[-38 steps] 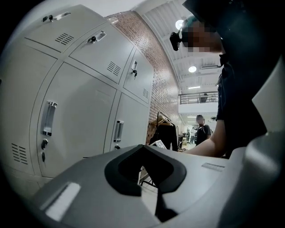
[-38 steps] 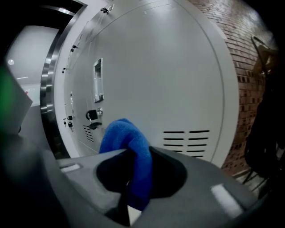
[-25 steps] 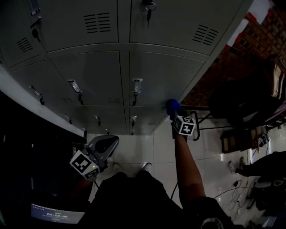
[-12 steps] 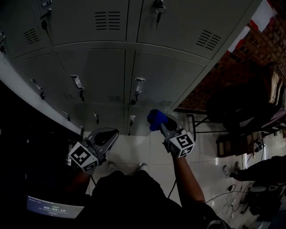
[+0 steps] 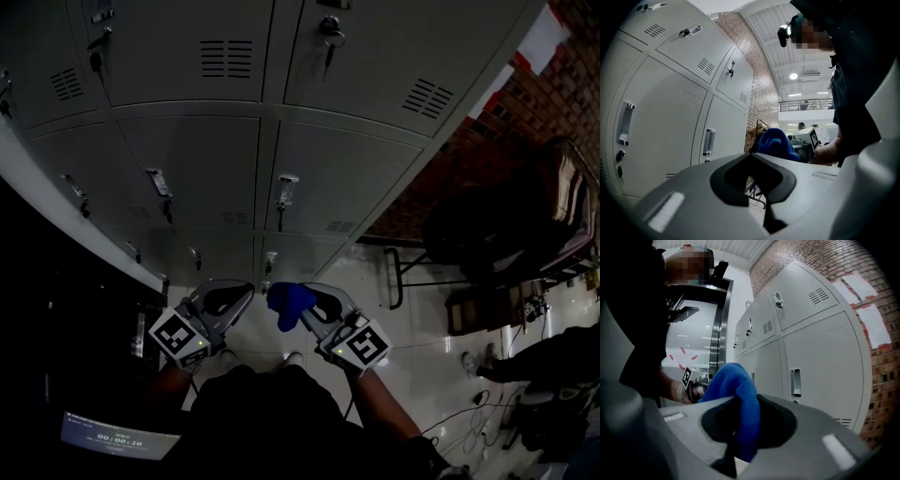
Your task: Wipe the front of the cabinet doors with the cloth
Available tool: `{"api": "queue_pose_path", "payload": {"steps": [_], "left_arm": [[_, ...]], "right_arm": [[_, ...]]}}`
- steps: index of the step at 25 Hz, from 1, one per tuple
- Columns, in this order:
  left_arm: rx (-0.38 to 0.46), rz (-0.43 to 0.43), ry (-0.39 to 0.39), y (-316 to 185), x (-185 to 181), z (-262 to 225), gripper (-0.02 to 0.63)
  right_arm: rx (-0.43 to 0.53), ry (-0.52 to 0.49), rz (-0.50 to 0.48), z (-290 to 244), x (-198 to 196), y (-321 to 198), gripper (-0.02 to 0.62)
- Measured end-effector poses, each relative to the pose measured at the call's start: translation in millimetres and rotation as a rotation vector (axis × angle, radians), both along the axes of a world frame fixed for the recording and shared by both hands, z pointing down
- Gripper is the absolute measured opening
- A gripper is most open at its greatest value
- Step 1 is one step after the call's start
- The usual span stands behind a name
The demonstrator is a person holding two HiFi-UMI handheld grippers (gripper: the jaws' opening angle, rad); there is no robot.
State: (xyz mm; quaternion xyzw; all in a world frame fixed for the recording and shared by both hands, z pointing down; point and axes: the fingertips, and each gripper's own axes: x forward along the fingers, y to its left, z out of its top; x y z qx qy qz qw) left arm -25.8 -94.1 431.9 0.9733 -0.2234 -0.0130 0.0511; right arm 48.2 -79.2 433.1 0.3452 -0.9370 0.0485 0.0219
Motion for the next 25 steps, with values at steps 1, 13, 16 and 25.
{"api": "queue_pose_path", "payload": {"steps": [1, 13, 16, 25], "left_arm": [[-0.001, 0.003, 0.000, 0.5, 0.9, 0.3, 0.002], [0.006, 0.024, -0.005, 0.6, 7.7, 1.1, 0.002], [0.012, 0.025, -0.002, 0.7, 7.7, -0.2, 0.002], [0.007, 0.024, -0.003, 5.6, 5.6, -0.2, 0.002]], "right_arm": [[-0.001, 0.000, 0.004, 0.2, 0.0, 0.7, 0.069], [0.010, -0.016, 0.022, -11.0, 2.0, 2.6, 0.069], [0.014, -0.015, 0.017, -12.0, 0.1, 3.2, 0.069], [0.007, -0.030, 0.000, -12.4, -8.7, 4.9, 0.069]]}}
